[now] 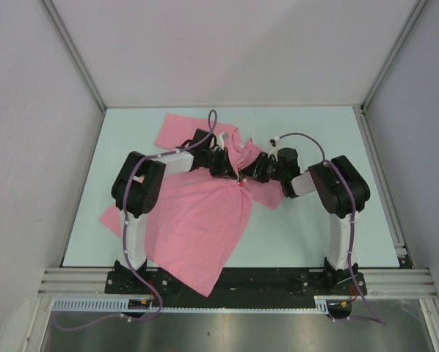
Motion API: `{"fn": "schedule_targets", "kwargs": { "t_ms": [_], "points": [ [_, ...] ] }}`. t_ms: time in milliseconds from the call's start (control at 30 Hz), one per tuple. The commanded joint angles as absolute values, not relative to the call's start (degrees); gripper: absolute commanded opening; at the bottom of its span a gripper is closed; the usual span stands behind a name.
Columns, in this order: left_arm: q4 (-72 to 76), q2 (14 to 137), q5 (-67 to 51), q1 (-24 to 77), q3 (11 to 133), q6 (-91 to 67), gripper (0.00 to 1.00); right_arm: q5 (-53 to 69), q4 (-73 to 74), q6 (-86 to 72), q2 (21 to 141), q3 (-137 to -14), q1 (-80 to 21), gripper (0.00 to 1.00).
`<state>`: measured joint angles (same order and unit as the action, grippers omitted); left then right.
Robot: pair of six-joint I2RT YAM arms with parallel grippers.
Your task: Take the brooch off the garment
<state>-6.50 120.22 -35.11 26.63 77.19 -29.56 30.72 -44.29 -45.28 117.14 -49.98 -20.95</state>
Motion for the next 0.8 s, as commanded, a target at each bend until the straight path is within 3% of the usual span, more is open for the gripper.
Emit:
{"fn": "schedule_targets", "kwargs": {
  "t_ms": [0,100,200,400,500,567,767],
  "points": [
    [-5.2,120.0,-35.5,27.1,77.4,-30.0,0.03,30.1,-43.4,-43.3,117.4,-52.6,-22.1,0.33],
    [-5.1,120.1,-35.5,27.1,77.5,-30.0,0.03,29.3,-42.6,-42.9,117.1,-52.6,-22.2,0.37],
    [-5.4,120.0,-35.4,27.2,77.4,-30.0,0.03,29.0,-42.3,-42.9,117.2,-52.7,-22.3,0.34],
    [-5.2,120.1,-35.6,27.2,77.3,-30.0,0.03,28.7,-42.0,-42.5,117.2,-52.8,-22.6,0.22],
    [-5.3,120.1,-35.5,27.2,77.5,-30.0,0.03,29.0,-42.2,-42.4,117.5,-52.9,-22.6,0.12],
    [-5.3,120.1,-35.5,27.2,77.3,-30.0,0.03,29.4,-42.4,-42.3,117.4,-53.0,-22.6,0.0],
    [-5.5,119.4,-34.8,27.2,76.7,-29.9,0.02,30.1,-42.9,-41.6,117.1,-52.6,-22.7,0.0]
  ]
}}
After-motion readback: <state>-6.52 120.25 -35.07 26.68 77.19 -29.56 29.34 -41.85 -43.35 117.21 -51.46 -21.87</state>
